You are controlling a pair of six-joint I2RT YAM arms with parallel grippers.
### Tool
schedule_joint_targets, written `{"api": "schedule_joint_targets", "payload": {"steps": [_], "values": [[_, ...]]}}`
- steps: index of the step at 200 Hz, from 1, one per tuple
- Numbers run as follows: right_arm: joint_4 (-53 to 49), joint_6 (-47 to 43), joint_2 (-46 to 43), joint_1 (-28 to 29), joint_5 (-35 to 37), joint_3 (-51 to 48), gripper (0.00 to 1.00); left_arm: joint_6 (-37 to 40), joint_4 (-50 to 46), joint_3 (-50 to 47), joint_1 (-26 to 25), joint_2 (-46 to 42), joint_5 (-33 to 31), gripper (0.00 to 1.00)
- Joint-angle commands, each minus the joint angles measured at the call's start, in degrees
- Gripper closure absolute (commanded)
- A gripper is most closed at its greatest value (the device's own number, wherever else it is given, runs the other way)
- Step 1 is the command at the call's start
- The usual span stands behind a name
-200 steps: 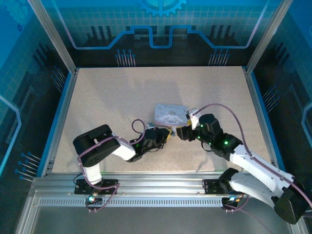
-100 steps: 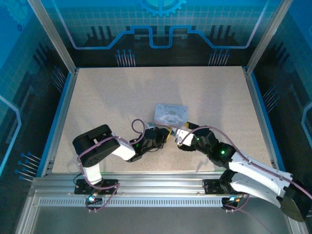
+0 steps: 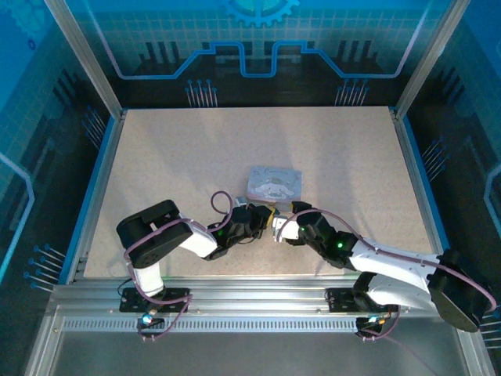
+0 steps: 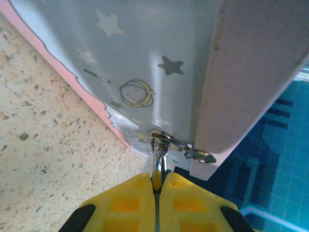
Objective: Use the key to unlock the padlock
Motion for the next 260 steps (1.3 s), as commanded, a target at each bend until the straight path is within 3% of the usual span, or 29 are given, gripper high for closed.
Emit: {"api": "schedule_joint_targets", "payload": {"steps": [1, 75, 260], "values": [[5.31, -0.21, 1.14, 0.85, -2.25, -0.49, 0.30, 1.34, 1.87, -0.03, 0.35, -1.63, 0.23, 0.95], [7.09, -0.08, 7.23, 0.99, -5.39, 2.05, 0.37, 1.06, 2.44, -0.05, 0.34, -1.04, 0.40, 0.95], [10.25, -0.37, 12.64, 1.11, -4.16, 3.91, 0.75, 0.33, 3.15, 0.33, 0.36, -0.06, 1.03, 0.96]]}}
